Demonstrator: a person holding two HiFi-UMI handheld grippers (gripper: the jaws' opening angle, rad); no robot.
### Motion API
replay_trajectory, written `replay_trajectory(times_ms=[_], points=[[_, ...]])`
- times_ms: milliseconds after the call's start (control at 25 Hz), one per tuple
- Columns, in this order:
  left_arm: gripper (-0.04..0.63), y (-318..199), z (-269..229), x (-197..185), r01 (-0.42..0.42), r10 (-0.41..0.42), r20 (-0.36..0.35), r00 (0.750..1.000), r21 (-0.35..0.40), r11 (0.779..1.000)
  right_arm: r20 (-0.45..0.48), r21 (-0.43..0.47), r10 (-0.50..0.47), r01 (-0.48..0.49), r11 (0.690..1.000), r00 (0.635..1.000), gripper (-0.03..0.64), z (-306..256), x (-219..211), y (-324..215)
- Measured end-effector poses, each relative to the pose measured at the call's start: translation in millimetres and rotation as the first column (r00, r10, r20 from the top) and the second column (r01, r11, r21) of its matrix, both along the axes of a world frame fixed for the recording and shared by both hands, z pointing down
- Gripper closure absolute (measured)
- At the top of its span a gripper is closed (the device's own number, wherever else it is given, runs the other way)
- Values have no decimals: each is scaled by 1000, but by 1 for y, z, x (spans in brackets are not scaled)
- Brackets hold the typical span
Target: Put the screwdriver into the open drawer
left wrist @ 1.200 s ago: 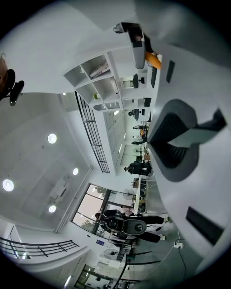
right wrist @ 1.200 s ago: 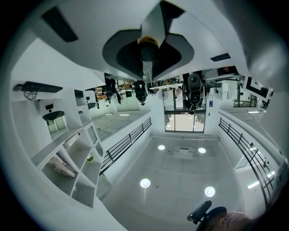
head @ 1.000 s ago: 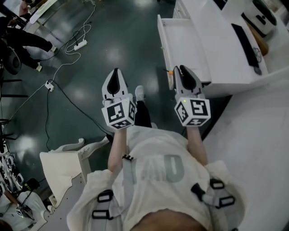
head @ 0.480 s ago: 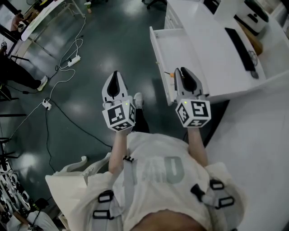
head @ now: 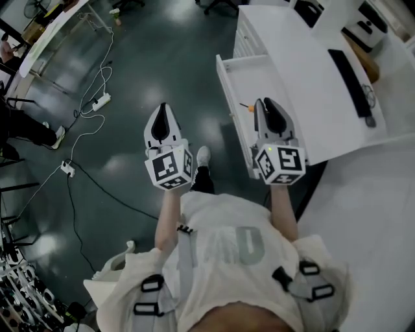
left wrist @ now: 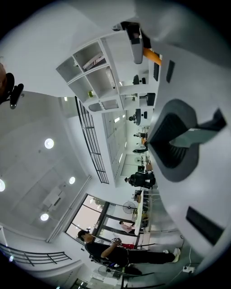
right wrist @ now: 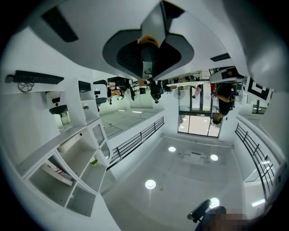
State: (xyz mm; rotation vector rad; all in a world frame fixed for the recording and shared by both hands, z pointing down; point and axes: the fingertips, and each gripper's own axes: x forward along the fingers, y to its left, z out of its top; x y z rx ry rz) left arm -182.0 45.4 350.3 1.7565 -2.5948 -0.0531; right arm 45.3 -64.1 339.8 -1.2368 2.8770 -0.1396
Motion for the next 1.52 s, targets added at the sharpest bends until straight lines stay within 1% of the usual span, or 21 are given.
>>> replay_trajectory(times_ms=[120,280,480,640,840,1000,1160,1360,1520], points=[[591,-42,-4,-26,-22,22,2,1000,-10,1000,-9,-16,13,-13,1000,1000,551,-2,-28,-37],[591,-92,-12,-66,-53,53,24,998,-20,998,-24,-33,40,-41,999,999,551,-5,-70,-85],[591,-141,-11,-121,-76,76,15,997,-18,997,-36,-29,52,-53,998,998,551,-6,-126,-133],[591,-173,-6,-142,-94,94,8,996,-18,995,-42,-23,54,-55,998,998,551,-6,-151,-163],[591,-194,-1,-149,-119,119,13,993,-24,993,-54,-26,52,-53,998,997,551,-2,-167,-180],[591,-203,-3,-148,-128,128,13,992,-26,991,-58,-44,52,-55,998,997,551,2,-169,-186],[591,-203,-5,-140,-131,132,22,991,-24,991,-63,-53,45,-48,997,997,551,7,-165,-188],[591,-198,-1,-125,-132,132,13,991,-38,991,-64,-62,31,-35,997,997,551,11,-158,-183],[591,-198,-3,-111,-144,144,13,989,-35,989,-73,-61,32,-36,997,997,551,11,-147,-179]])
